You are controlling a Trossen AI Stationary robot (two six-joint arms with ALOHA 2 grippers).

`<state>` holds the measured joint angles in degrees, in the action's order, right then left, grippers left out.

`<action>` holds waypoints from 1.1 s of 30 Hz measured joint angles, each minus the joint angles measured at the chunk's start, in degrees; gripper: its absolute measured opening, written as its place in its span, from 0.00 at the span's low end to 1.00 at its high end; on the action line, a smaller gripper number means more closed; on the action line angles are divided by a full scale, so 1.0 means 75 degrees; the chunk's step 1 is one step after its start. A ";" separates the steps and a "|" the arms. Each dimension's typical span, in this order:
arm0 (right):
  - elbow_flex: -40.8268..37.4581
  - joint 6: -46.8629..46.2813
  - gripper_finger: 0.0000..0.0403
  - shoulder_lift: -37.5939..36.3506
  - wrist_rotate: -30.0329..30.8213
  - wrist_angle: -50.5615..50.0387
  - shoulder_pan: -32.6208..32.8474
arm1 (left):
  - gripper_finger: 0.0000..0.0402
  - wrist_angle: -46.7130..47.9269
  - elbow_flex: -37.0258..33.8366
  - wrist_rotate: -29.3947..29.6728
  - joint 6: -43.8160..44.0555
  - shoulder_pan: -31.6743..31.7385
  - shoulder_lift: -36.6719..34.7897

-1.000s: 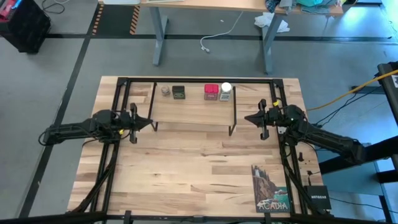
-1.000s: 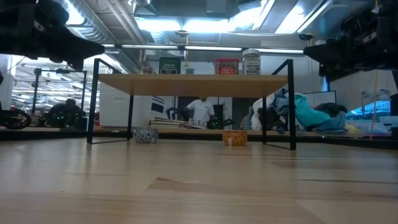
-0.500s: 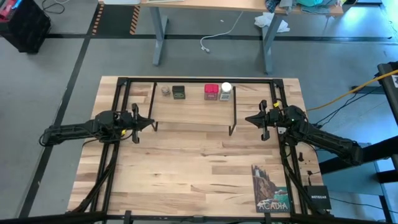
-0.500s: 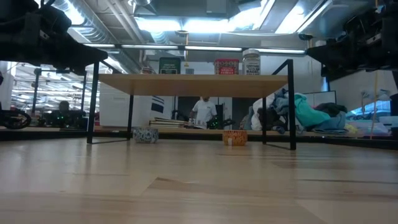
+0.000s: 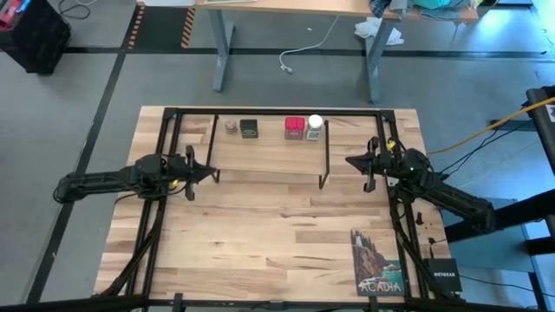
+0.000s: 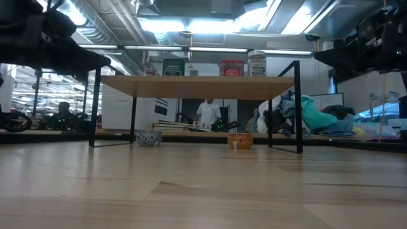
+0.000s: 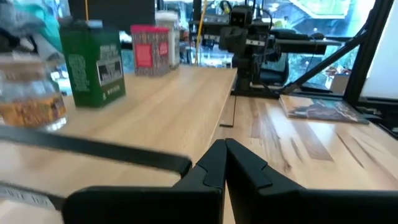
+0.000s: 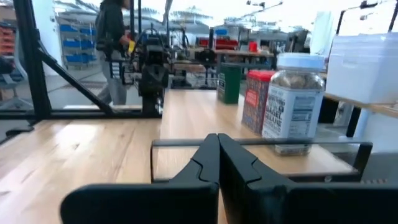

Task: Shelf spices
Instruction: Return to Home Position

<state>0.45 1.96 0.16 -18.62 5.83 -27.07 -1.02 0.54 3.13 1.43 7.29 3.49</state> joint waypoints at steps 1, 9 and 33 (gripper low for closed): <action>0.0000 -0.0008 0.00 -0.0003 0.0001 -0.0117 0.0000 | 0.00 0.0003 0.0000 -0.0005 0.0085 0.0000 0.0090; 0.0000 -0.0364 0.00 -0.0005 -0.0128 -0.0201 0.0003 | 0.00 0.0006 0.0000 -0.0018 0.1152 -0.0022 0.0790; 0.0000 -0.0542 0.09 0.0059 0.0214 -0.0368 0.0005 | 0.00 0.0003 0.0000 -0.0002 0.0956 -0.0020 0.0950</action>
<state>0.45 -2.11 0.60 -17.02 3.07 -27.03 -0.99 0.54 3.11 8.60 7.14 10.61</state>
